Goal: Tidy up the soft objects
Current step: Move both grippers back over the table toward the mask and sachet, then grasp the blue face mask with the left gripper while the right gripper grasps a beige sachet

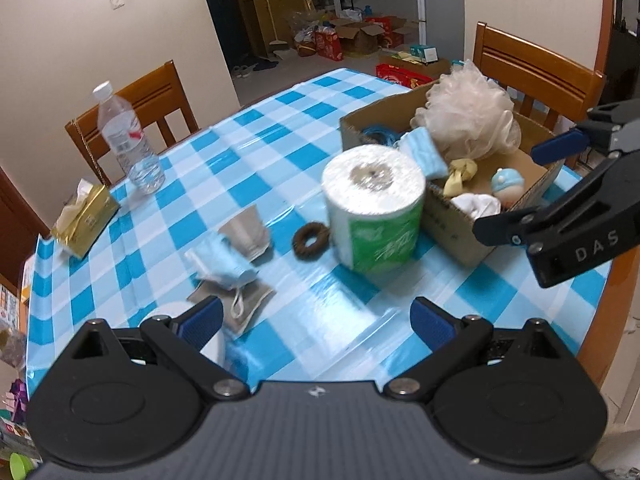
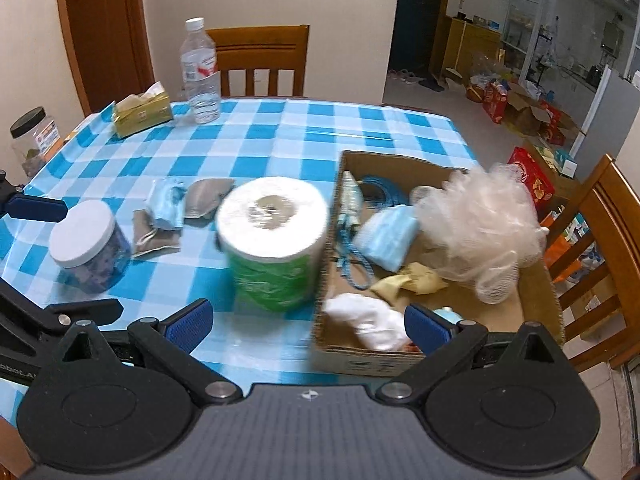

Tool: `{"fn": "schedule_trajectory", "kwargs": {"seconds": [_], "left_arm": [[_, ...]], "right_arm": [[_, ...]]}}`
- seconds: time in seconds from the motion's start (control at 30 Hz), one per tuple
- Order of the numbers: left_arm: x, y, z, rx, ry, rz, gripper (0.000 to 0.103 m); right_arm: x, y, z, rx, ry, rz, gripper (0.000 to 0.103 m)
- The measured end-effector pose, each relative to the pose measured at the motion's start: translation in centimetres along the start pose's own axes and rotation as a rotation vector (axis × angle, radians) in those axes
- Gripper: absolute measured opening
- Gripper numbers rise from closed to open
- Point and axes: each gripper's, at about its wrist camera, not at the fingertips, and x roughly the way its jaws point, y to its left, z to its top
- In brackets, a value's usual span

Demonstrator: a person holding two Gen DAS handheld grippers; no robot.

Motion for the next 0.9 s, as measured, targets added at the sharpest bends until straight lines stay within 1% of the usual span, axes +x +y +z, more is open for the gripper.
{"fn": "schedule_trajectory", "kwargs": {"seconds": [0.07,0.17,0.33,0.43,0.57,0.7,0.77,0.9], "left_arm": [[0.0,0.9,-0.4,-0.006,-0.002,-0.011,0.1],[0.2,1.9,-0.7,-0.016,0.0,-0.006,0.1],[0.8,2.9,-0.4,-0.036,0.008,0.03,0.1],[1.4,3.3,0.0,-0.066,0.039,0.075,0.1],[2.4,3.8,0.7,-0.079,0.074,0.111,0.1],[3.0,4.6,1.5,-0.105,0.08,0.131,0.1],[3.4,5.1,1.9,-0.12,0.08,0.129,0.1],[4.9,6.4,2.7,-0.157,0.086,0.098,0.1]], "right_arm": [[0.0,1.2,0.2,-0.007,0.008,-0.004,0.103],[0.0,3.0,0.6,-0.016,0.017,-0.004,0.103],[0.1,4.7,1.3,-0.058,0.02,0.011,0.103],[0.5,5.0,1.9,-0.096,0.007,0.047,0.103],[1.3,5.0,2.7,-0.158,-0.016,0.104,0.103],[1.9,4.7,3.4,-0.207,-0.03,0.143,0.103],[2.3,4.6,3.8,-0.226,-0.036,0.168,0.103],[2.8,4.4,4.7,-0.243,-0.044,0.172,0.103]]}}
